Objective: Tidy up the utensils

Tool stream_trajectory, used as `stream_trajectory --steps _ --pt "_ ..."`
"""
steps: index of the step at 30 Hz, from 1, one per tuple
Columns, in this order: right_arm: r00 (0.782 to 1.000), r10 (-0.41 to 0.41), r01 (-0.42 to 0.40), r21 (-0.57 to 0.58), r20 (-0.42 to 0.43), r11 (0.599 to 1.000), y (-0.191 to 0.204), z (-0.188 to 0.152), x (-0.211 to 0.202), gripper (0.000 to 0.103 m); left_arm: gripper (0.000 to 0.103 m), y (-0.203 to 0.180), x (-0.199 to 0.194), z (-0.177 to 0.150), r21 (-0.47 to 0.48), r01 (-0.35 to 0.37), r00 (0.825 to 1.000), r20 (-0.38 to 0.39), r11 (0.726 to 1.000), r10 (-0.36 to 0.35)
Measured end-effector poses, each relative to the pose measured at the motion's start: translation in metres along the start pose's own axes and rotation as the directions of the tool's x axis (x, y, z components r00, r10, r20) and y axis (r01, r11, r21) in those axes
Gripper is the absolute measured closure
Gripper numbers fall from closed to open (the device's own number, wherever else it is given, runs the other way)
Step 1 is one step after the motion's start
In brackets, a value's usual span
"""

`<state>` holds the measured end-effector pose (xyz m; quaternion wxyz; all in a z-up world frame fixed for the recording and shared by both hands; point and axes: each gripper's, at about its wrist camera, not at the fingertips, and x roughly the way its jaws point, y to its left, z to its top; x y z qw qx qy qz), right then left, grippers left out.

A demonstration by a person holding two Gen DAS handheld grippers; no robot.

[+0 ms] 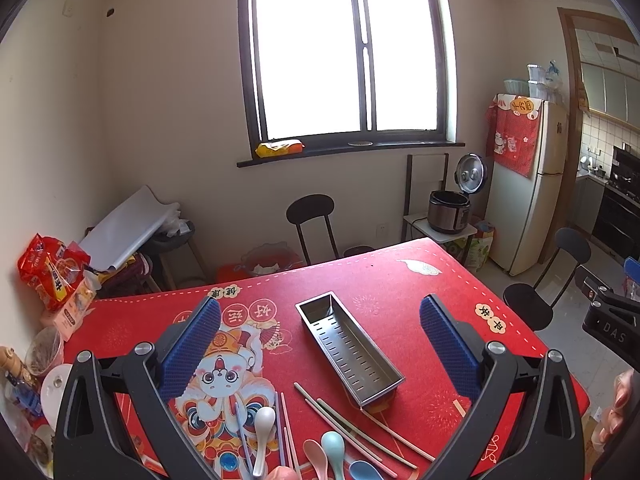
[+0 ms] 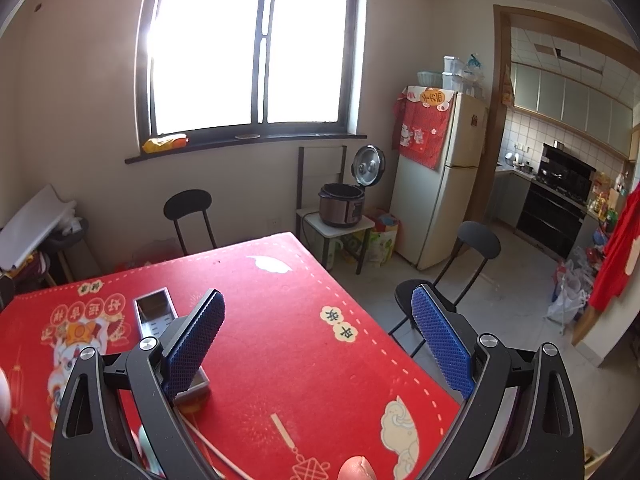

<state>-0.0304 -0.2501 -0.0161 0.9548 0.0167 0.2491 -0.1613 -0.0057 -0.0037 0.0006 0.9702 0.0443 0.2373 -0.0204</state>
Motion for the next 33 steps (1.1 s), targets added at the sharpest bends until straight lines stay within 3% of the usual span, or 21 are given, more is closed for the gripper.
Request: stream_trajectory --steps 21,24,27,33 --pt "1.000 0.029 -0.029 0.002 -0.006 1.000 0.002 -0.003 0.003 0.011 0.005 0.003 0.002 0.001 -0.014 0.001 1.000 -0.010 1.000 -0.002" --pt "0.994 0.105 -0.105 0.010 -0.037 0.994 0.006 -0.006 0.010 0.011 0.005 0.014 0.003 0.001 -0.016 0.019 1.000 -0.012 1.000 -0.020" --pt "0.976 0.194 -0.194 0.003 -0.100 0.981 0.013 -0.015 0.024 0.012 0.005 0.043 0.005 -0.004 -0.077 0.004 1.000 0.000 0.997 -0.004" --pt "0.933 0.301 -0.310 -0.014 -0.197 0.951 0.031 -0.043 0.062 0.012 0.005 0.108 0.020 -0.035 -0.175 -0.108 0.991 -0.097 0.979 0.092"
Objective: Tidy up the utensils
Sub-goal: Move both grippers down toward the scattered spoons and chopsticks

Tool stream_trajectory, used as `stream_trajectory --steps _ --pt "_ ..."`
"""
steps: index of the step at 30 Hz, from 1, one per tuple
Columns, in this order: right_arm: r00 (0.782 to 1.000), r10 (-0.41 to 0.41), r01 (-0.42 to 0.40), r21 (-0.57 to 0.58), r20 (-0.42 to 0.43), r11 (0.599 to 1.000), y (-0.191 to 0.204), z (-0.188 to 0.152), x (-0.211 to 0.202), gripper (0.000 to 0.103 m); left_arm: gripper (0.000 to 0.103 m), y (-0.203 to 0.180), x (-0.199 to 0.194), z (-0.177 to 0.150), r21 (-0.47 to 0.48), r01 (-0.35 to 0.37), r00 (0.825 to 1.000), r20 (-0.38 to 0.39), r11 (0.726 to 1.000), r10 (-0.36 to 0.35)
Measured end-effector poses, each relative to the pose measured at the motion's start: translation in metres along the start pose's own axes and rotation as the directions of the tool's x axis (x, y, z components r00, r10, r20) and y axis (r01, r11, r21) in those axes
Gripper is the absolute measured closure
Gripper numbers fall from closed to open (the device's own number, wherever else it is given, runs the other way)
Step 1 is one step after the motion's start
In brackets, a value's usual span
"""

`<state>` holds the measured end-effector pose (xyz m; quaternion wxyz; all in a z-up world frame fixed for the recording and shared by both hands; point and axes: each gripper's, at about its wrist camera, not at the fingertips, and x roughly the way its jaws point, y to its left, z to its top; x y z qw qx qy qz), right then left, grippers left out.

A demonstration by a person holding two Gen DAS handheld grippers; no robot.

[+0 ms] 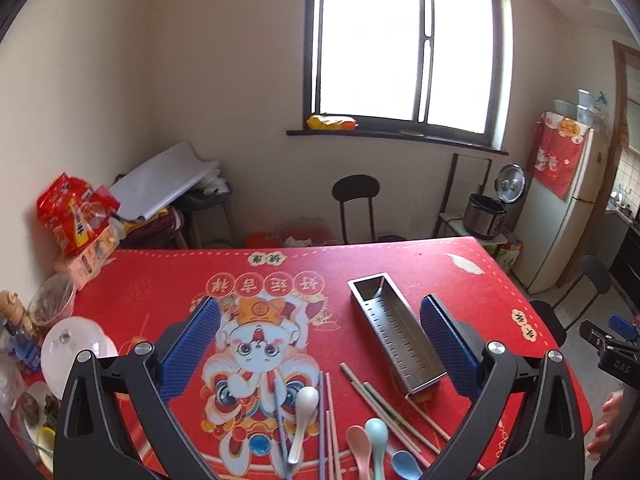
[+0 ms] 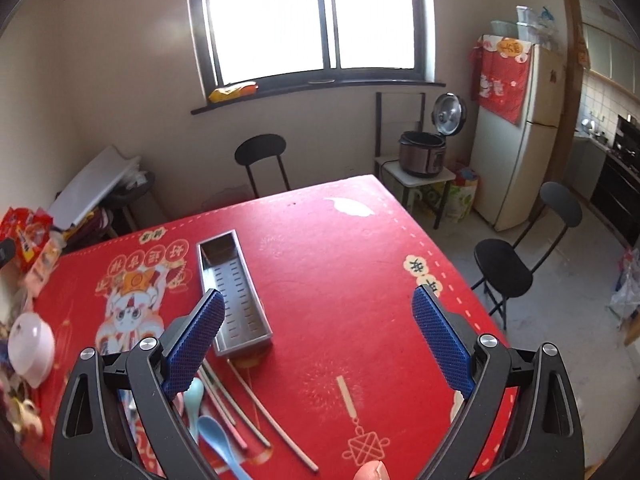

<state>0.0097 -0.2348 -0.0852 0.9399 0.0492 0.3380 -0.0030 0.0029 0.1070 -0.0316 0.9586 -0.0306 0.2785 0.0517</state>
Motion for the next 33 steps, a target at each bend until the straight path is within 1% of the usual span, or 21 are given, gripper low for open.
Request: stream_trajectory --steps 2,3,4,6,7,9,10,11,14,15,17,18,19,20,22,23,25,28,29,31,33 --pt "0.999 0.023 -0.025 -0.030 -0.045 0.999 0.004 -0.009 0.021 0.012 0.005 0.024 0.009 -0.011 -0.045 -0.027 0.999 -0.038 0.999 0.026" --pt "0.994 0.043 -0.046 -0.027 -0.104 0.999 0.004 -0.014 0.035 0.012 0.005 0.034 0.012 -0.018 -0.062 -0.035 0.998 -0.054 0.997 0.032" --pt "0.983 0.072 -0.074 -0.006 -0.168 0.997 0.004 -0.020 0.049 0.012 0.005 0.044 0.016 -0.025 -0.075 -0.048 0.997 -0.068 0.996 0.043" --pt "0.959 0.131 -0.125 0.039 -0.250 0.991 0.003 -0.034 0.072 0.012 0.006 0.060 0.024 -0.037 -0.092 -0.082 0.992 -0.106 0.992 0.072" --pt "0.954 0.131 -0.127 0.033 -0.269 0.991 0.006 -0.040 0.080 0.012 0.006 0.067 0.027 -0.045 -0.103 -0.090 0.989 -0.124 0.991 0.077" --pt "0.949 0.107 -0.123 -0.036 -0.295 0.992 0.018 -0.051 0.094 0.012 0.006 0.082 0.035 -0.061 -0.138 -0.107 0.983 -0.162 0.985 0.084" --pt "0.942 0.119 -0.146 -0.064 -0.315 0.987 0.026 -0.056 0.101 0.012 0.007 0.088 0.040 -0.070 -0.155 -0.111 0.979 -0.185 0.982 0.082" --pt "0.931 0.134 -0.174 -0.089 -0.339 0.981 0.031 -0.060 0.107 0.012 0.011 0.092 0.046 -0.079 -0.169 -0.121 0.973 -0.215 0.978 0.083" --pt "0.893 0.117 -0.205 -0.163 -0.434 0.965 0.051 -0.076 0.127 0.011 0.021 0.100 0.062 -0.108 -0.177 -0.158 0.952 -0.289 0.972 0.102" --pt "0.879 0.118 -0.223 -0.179 -0.462 0.958 0.057 -0.083 0.134 0.011 0.022 0.102 0.066 -0.119 -0.178 -0.161 0.946 -0.309 0.971 0.100" --pt "0.858 0.113 -0.242 -0.201 -0.501 0.949 0.065 -0.095 0.143 0.011 0.026 0.101 0.072 -0.138 -0.186 -0.144 0.936 -0.343 0.972 0.073" --pt "0.848 0.113 -0.256 -0.213 -0.517 0.943 0.068 -0.101 0.146 0.011 0.026 0.099 0.076 -0.148 -0.186 -0.140 0.928 -0.366 0.972 0.064" --pt "0.834 0.117 -0.275 -0.223 -0.539 0.935 0.072 -0.106 0.149 0.011 0.030 0.096 0.079 -0.157 -0.185 -0.130 0.922 -0.385 0.974 0.049" --pt "0.820 0.118 -0.290 -0.229 -0.560 0.929 0.073 -0.111 0.150 0.011 0.036 0.095 0.082 -0.165 -0.185 -0.115 0.913 -0.406 0.976 0.030" --pt "0.782 0.153 -0.345 -0.216 -0.604 0.913 0.076 -0.122 0.152 0.011 0.044 0.092 0.087 -0.181 -0.190 -0.105 0.896 -0.444 0.976 0.010" --pt "0.768 0.164 -0.367 -0.216 -0.619 0.905 0.078 -0.128 0.151 0.012 0.046 0.091 0.089 -0.187 -0.197 -0.100 0.891 -0.454 0.975 0.000" --pt "0.758 0.158 -0.388 -0.241 -0.633 0.890 0.082 -0.139 0.147 0.012 0.049 0.090 0.090 -0.197 -0.214 -0.088 0.886 -0.462 0.973 -0.021" --pt "0.719 0.181 -0.449 -0.251 -0.671 0.858 0.090 -0.155 0.140 0.013 0.058 0.086 0.091 -0.208 -0.223 -0.066 0.874 -0.483 0.973 -0.051" --pt "0.710 0.189 -0.463 -0.247 -0.679 0.851 0.091 -0.159 0.138 0.027 0.060 0.084 0.092 -0.210 -0.222 -0.054 0.872 -0.485 0.973 -0.063" --pt "0.685 0.177 -0.471 -0.245 -0.707 0.848 0.094 -0.169 0.140 0.050 0.061 0.079 0.092 -0.211 -0.206 -0.041 0.871 -0.487 0.978 -0.066" --pt "0.658 0.183 -0.480 -0.220 -0.730 0.849 0.094 -0.176 0.142 0.051 0.061 0.077 0.091 -0.212 -0.196 -0.026 0.872 -0.485 0.980 -0.074"
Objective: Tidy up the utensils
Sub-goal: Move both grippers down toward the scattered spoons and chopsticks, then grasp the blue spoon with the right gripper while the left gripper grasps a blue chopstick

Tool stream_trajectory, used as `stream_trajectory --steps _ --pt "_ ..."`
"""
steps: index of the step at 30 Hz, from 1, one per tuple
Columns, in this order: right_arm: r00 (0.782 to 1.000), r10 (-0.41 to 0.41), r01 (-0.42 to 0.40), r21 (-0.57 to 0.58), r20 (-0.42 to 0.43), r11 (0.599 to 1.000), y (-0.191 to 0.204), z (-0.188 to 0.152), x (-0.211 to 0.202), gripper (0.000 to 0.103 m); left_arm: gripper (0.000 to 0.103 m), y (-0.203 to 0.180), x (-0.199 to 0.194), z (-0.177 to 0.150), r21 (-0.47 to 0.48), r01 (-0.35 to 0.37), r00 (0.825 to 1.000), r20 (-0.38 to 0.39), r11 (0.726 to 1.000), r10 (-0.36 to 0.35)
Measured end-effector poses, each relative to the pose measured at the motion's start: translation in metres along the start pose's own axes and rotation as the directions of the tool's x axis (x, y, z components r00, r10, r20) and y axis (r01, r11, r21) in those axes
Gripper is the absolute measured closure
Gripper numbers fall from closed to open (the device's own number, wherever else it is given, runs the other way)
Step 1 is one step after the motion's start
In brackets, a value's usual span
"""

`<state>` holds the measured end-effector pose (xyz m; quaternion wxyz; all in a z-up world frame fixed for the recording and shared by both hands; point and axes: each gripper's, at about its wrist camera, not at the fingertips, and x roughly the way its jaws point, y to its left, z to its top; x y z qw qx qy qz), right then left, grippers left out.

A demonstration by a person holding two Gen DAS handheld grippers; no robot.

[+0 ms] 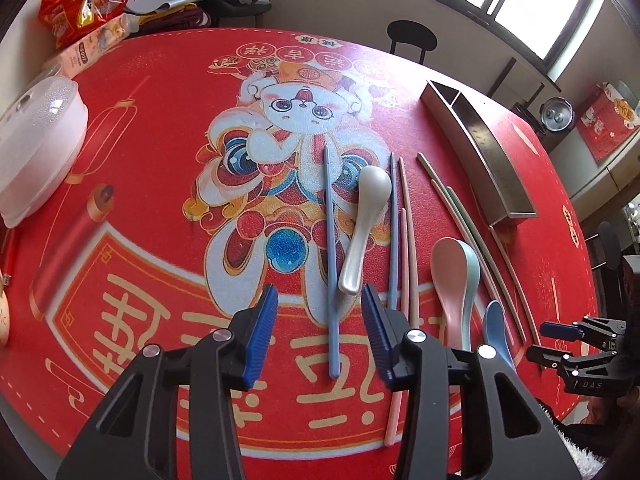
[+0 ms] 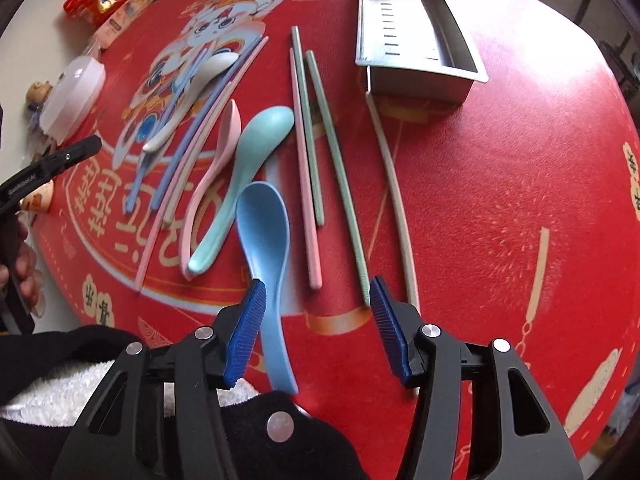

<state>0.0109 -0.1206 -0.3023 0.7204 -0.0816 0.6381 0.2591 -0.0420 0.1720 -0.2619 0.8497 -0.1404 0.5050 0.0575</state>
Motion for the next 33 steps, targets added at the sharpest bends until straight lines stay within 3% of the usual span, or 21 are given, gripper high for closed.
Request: stream_trajectory --steps 4,12,17,23,33 --pt "0.999 0.035 -0.035 -0.002 -0.019 0.999 0.005 -0.005 0.005 0.066 0.061 0.000 0.004 -0.002 0.009 0.009 1.000 -0.012 1.000 -0.009" --pt "0.992 0.106 -0.106 -0.002 -0.068 0.994 0.015 -0.010 0.011 0.075 0.061 0.000 0.013 -0.002 0.035 0.037 0.999 -0.038 0.999 -0.036" --pt "0.985 0.138 -0.133 0.055 -0.100 0.990 0.012 -0.013 0.021 0.088 0.061 0.002 0.022 0.000 0.045 0.062 0.996 -0.065 0.997 -0.059" --pt "0.978 0.190 -0.179 0.117 -0.085 0.977 0.011 -0.013 0.030 0.095 0.061 0.002 0.030 0.004 0.085 0.085 0.992 -0.097 0.993 -0.076" --pt "0.990 0.138 -0.135 0.118 -0.020 0.984 0.017 0.018 0.033 0.097 0.061 0.006 0.051 0.018 0.124 0.123 0.986 -0.126 0.985 -0.107"
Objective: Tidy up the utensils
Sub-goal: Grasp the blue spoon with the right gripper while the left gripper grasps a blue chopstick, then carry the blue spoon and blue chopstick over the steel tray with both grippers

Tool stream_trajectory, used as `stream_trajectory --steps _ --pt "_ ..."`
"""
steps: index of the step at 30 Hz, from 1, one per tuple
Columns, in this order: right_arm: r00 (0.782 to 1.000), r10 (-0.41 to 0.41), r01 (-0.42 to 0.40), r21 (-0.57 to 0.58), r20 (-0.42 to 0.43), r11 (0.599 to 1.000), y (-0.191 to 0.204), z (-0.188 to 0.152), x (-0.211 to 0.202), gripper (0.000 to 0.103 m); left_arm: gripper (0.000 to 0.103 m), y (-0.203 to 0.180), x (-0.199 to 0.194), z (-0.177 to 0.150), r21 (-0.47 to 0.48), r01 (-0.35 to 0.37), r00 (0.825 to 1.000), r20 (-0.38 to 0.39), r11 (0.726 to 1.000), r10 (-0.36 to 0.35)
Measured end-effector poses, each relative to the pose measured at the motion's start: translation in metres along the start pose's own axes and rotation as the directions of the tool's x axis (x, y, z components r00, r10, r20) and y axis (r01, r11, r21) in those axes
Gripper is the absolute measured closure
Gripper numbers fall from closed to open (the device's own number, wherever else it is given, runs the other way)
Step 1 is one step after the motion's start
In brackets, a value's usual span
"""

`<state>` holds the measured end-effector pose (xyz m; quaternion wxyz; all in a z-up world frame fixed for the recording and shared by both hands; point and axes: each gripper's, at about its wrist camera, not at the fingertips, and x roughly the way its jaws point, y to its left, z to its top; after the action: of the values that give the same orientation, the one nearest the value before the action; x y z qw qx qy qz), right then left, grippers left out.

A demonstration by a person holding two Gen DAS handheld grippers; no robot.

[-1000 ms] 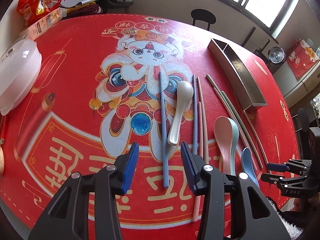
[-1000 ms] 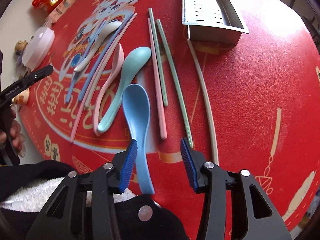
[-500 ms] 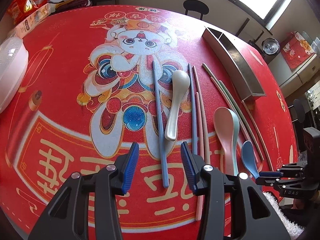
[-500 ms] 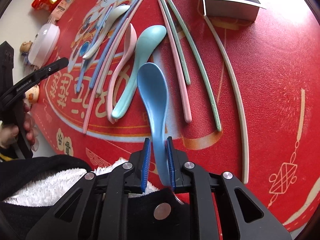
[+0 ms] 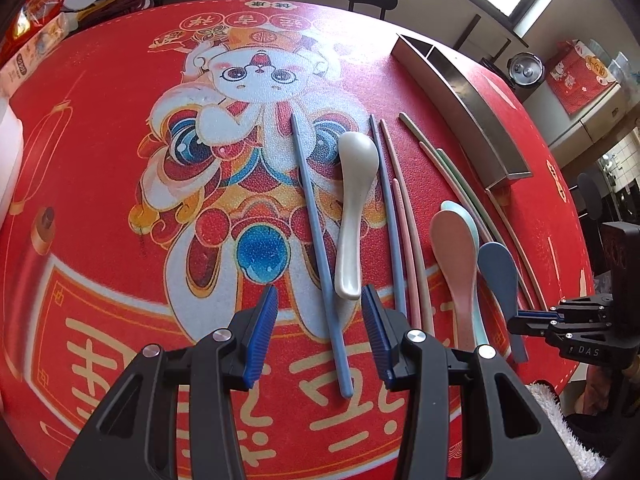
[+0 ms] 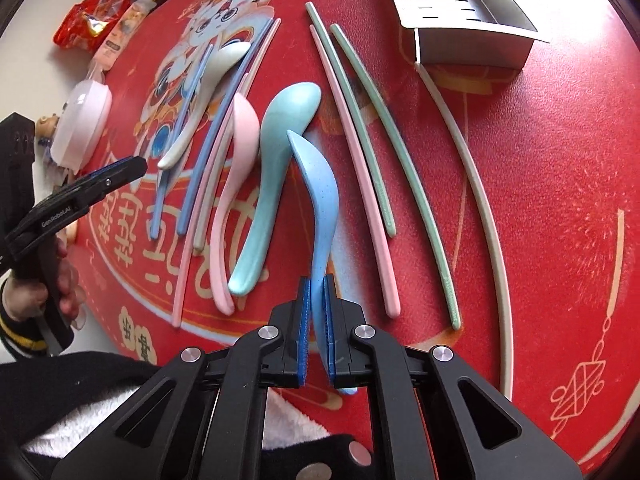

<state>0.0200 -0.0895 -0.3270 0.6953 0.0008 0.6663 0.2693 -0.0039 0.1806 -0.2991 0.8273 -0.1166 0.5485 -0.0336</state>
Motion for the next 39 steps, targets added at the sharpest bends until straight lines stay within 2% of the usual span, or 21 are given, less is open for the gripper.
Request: stream_trajectory --steps 2,4,6,12,15,19,23,26,29,34,39 --pt "1.000 -0.011 0.011 0.006 0.012 1.000 0.000 0.007 0.000 0.097 0.063 0.002 0.004 0.004 0.001 0.006 1.000 0.000 1.000 -0.006" --pt "0.999 -0.020 0.020 0.012 0.025 1.000 -0.001 0.013 0.000 0.097 0.070 0.006 0.009 0.010 -0.017 0.027 1.000 -0.005 0.999 -0.027" --pt "0.999 -0.023 0.022 0.024 0.034 0.999 -0.001 0.016 0.000 0.097 0.073 0.009 0.013 0.017 -0.036 0.042 0.999 -0.001 0.998 -0.042" --pt "0.998 -0.005 0.000 0.073 0.061 0.997 -0.005 0.014 0.000 0.096 0.079 0.021 0.029 0.038 -0.094 0.037 0.999 0.003 0.995 -0.037" --pt "0.998 -0.008 0.003 0.072 0.067 0.997 -0.004 0.013 0.000 0.096 0.083 0.016 0.036 0.043 -0.065 0.008 1.000 0.003 0.998 -0.008" --pt "0.998 -0.012 0.008 0.066 0.069 0.998 -0.003 0.013 0.000 0.096 0.084 0.003 0.038 0.041 -0.012 -0.042 0.999 0.012 0.999 0.042" --pt "0.998 0.000 -0.004 0.073 0.065 0.997 -0.006 0.012 -0.001 0.096 0.086 -0.006 0.036 0.033 0.030 -0.061 0.998 0.005 0.998 0.061" --pt "0.998 0.002 -0.006 0.070 0.058 0.998 -0.006 0.013 0.000 0.096 0.086 -0.008 0.031 0.017 0.059 -0.062 0.998 -0.019 0.996 0.063" --pt "0.998 0.006 -0.010 0.069 0.056 0.998 -0.006 0.013 0.001 0.096 0.089 -0.012 0.025 0.000 0.088 -0.096 0.995 -0.012 0.991 0.098" --pt "0.999 0.021 -0.024 0.072 0.045 0.997 -0.008 0.015 0.004 0.096 0.090 -0.011 0.024 -0.005 0.067 -0.127 0.992 -0.002 0.990 0.127" --pt "0.999 0.022 -0.025 0.061 0.037 0.998 -0.007 0.016 0.006 0.096 0.091 -0.009 0.029 0.008 0.057 -0.135 0.991 0.013 0.989 0.135"
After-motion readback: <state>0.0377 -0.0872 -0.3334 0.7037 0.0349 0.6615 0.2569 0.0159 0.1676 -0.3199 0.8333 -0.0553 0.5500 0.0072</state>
